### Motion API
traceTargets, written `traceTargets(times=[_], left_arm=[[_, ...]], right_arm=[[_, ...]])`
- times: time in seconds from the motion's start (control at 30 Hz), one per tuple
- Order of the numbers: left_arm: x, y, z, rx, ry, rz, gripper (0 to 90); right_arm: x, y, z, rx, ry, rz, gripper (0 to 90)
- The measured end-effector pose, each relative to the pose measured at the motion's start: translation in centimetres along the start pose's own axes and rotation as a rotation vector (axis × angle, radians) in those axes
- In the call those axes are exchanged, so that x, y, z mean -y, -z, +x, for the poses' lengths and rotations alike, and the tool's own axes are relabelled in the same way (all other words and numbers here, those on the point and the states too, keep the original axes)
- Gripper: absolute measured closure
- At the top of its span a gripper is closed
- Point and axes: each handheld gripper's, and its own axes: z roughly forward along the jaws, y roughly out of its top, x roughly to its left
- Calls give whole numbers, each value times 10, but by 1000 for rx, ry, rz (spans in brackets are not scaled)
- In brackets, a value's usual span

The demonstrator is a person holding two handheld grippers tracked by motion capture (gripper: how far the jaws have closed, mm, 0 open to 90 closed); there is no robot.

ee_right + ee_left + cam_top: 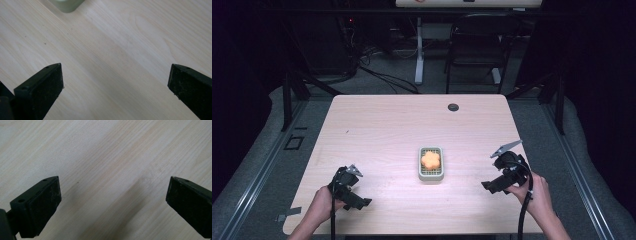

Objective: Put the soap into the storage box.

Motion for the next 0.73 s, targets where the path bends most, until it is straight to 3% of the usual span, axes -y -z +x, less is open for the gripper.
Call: traceTargets(times=[0.2, 0.3, 0.47, 0.73], left_arm=[[0, 0, -1, 3, -3, 1, 0], [0, 0, 0, 1, -8, -2, 0], [1, 1, 0, -5, -14, -6, 0], [0, 2, 1, -6, -22, -17, 0]], right_arm=[[31, -1, -2, 21, -36, -3, 0], [41, -1, -1, 25, -46, 12, 0], [56, 2, 0, 36, -74, -13, 0], [64, 3, -4, -65, -87, -67, 0]])
